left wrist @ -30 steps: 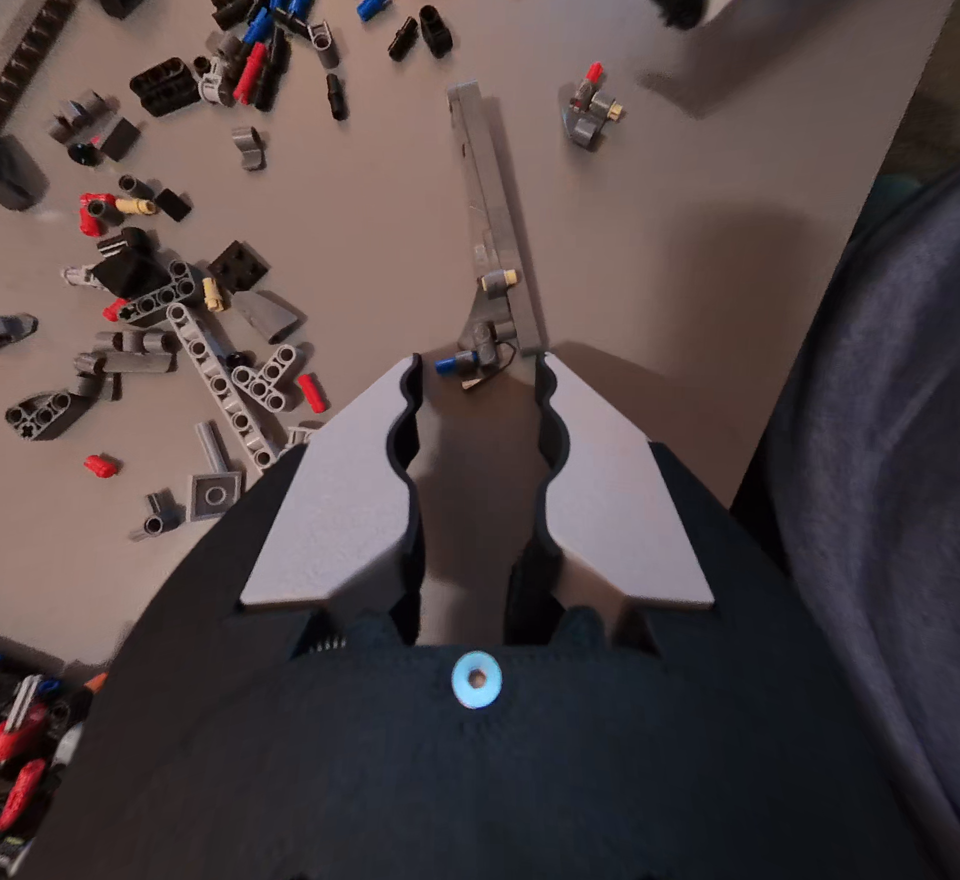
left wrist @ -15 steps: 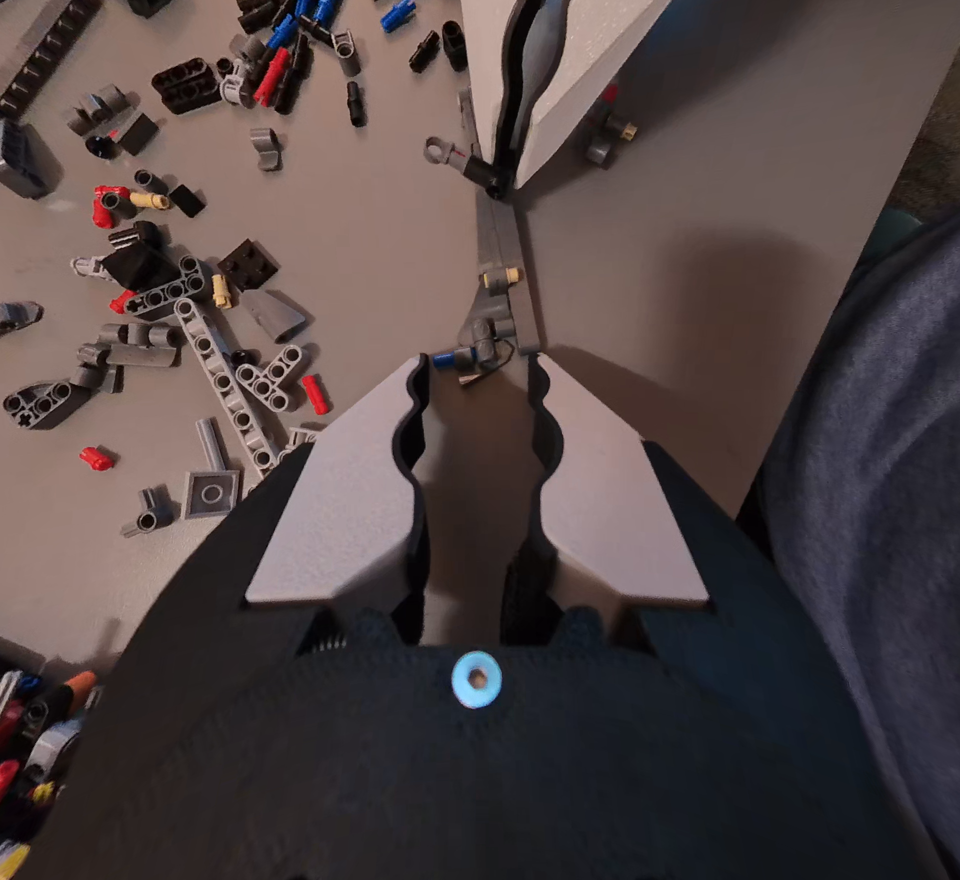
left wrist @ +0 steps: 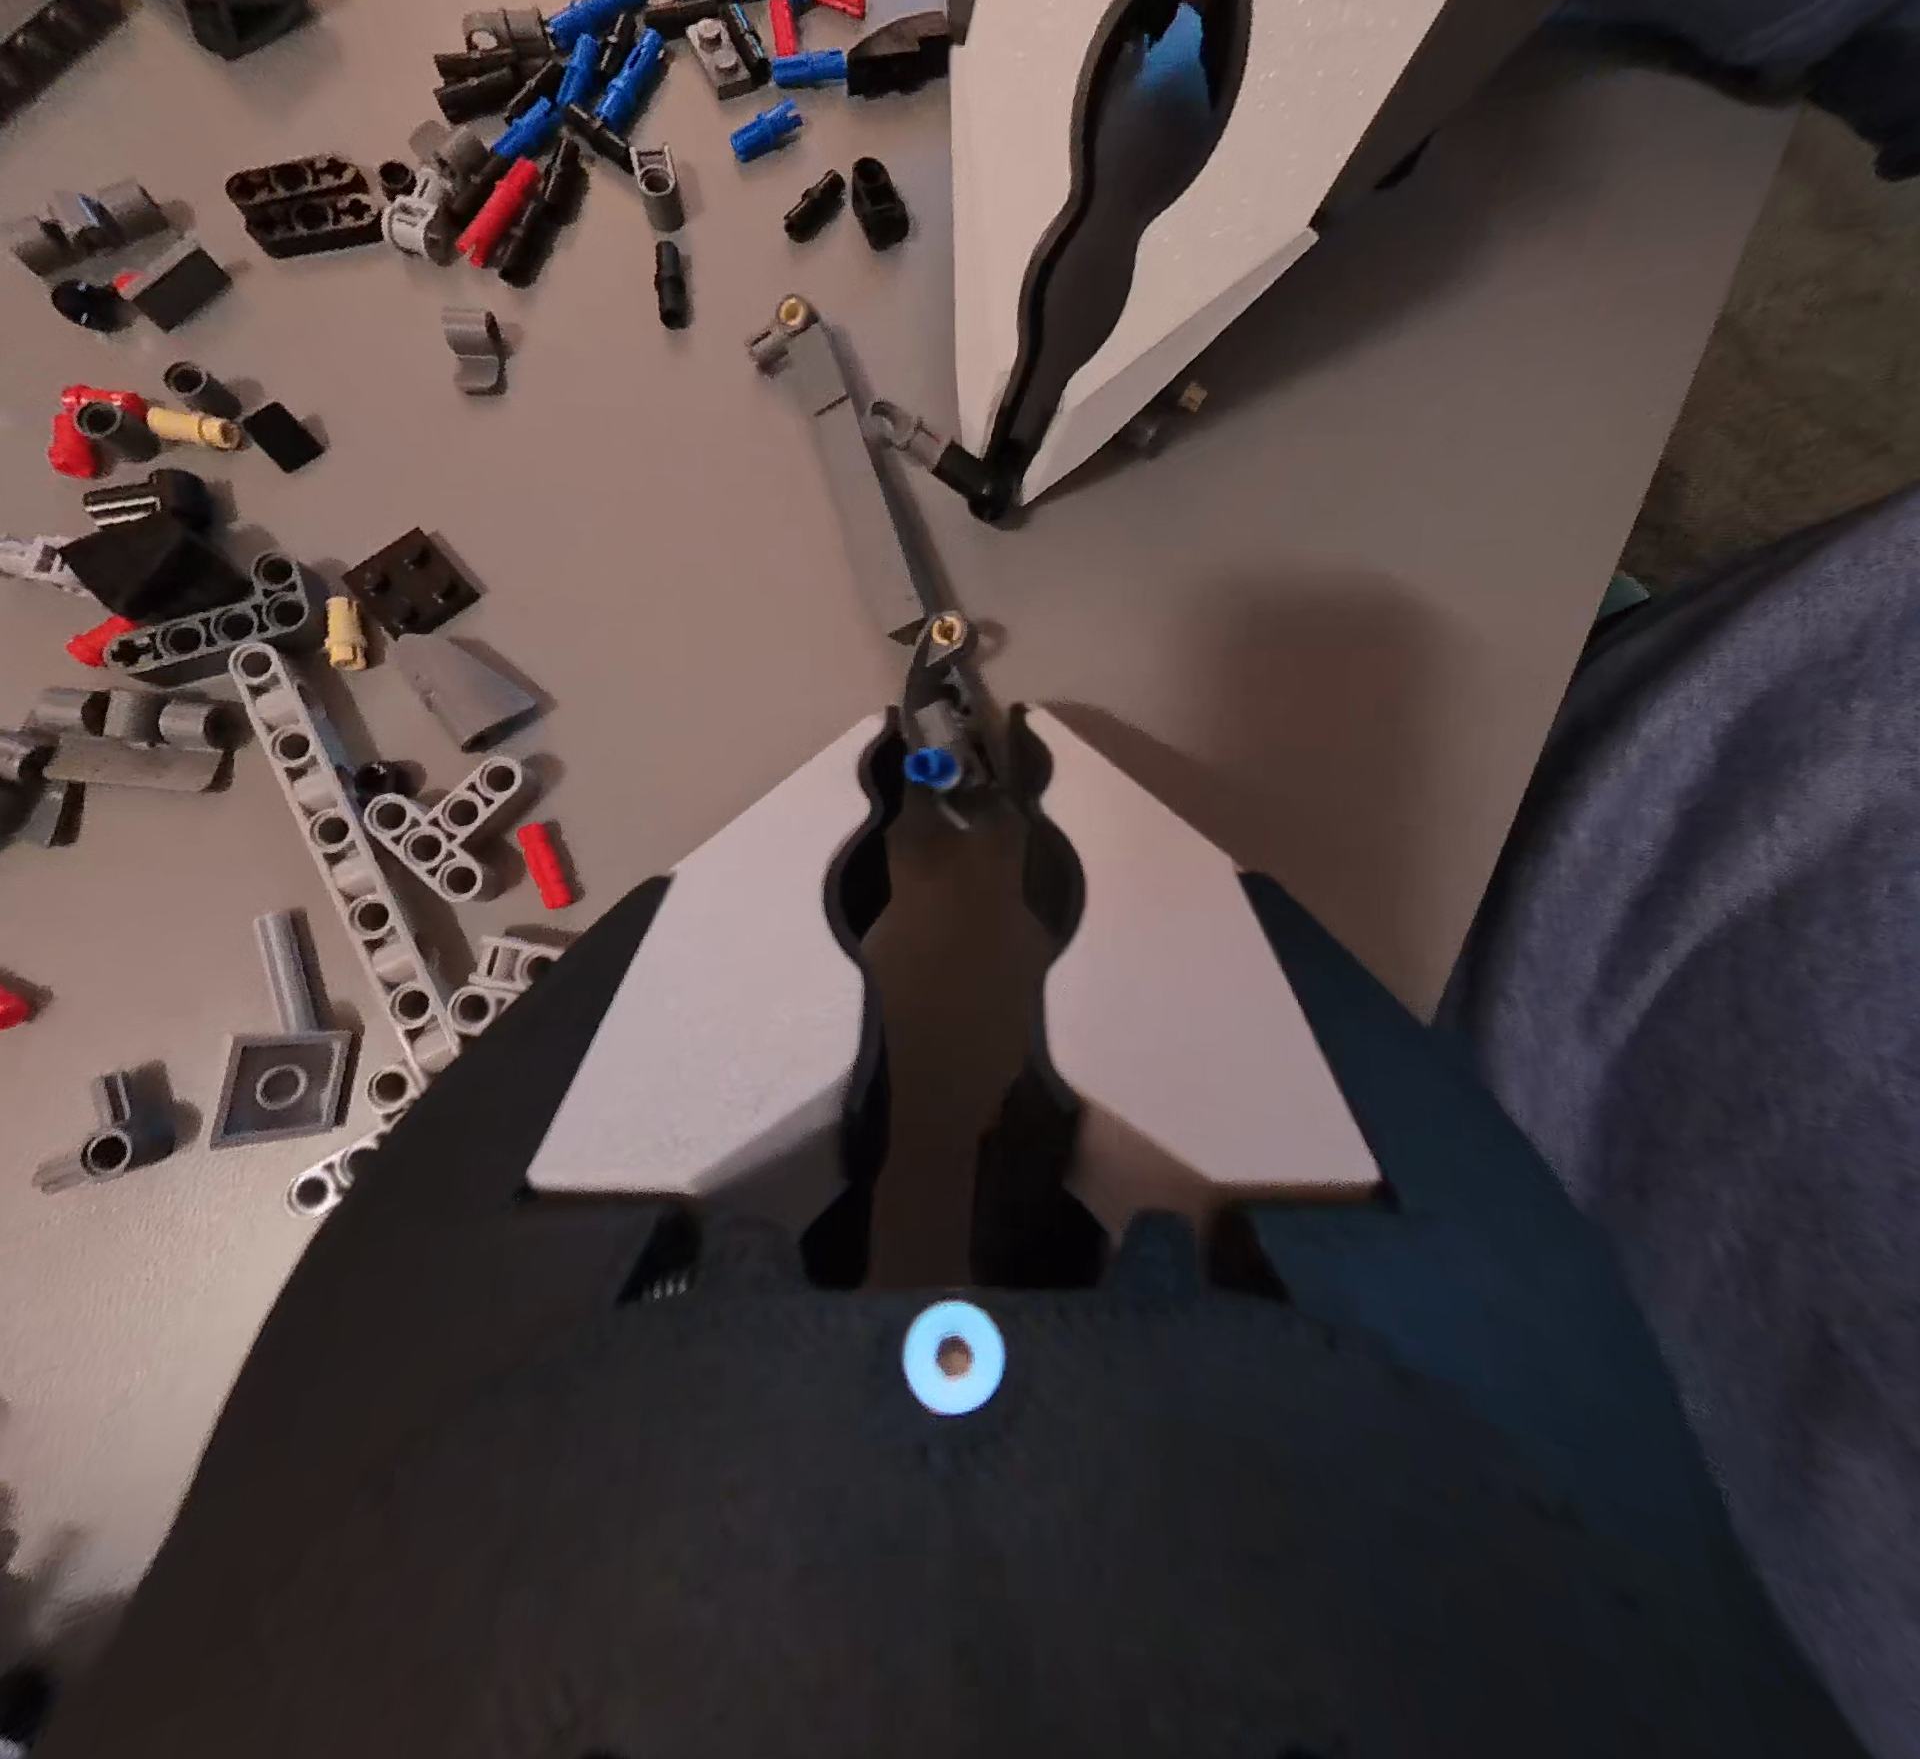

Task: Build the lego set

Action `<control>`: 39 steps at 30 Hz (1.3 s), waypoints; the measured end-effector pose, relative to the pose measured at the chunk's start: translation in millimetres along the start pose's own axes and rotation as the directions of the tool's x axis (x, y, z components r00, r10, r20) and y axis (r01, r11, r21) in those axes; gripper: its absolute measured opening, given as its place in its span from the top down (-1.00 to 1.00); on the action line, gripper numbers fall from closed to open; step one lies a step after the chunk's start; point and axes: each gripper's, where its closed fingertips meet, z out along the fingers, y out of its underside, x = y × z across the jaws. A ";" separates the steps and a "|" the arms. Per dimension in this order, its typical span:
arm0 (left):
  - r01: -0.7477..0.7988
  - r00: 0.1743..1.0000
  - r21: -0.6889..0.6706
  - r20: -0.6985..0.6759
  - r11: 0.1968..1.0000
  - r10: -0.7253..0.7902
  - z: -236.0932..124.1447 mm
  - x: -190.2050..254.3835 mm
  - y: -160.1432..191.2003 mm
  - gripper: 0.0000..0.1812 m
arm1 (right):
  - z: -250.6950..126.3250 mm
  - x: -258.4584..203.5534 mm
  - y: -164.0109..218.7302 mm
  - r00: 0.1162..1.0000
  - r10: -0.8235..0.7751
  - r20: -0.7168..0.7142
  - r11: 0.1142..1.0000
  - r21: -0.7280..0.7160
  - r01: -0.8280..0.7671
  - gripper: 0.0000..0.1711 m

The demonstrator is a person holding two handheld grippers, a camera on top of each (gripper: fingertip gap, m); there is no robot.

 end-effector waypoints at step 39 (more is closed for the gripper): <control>0.052 0.995 0.014 0.085 0.999 -0.053 -4.5 -10.7 -1.1 0.94 | 18.1 -29.8 -21.0 0.957 0.118 0.264 0.980 -0.184 -0.070 1.00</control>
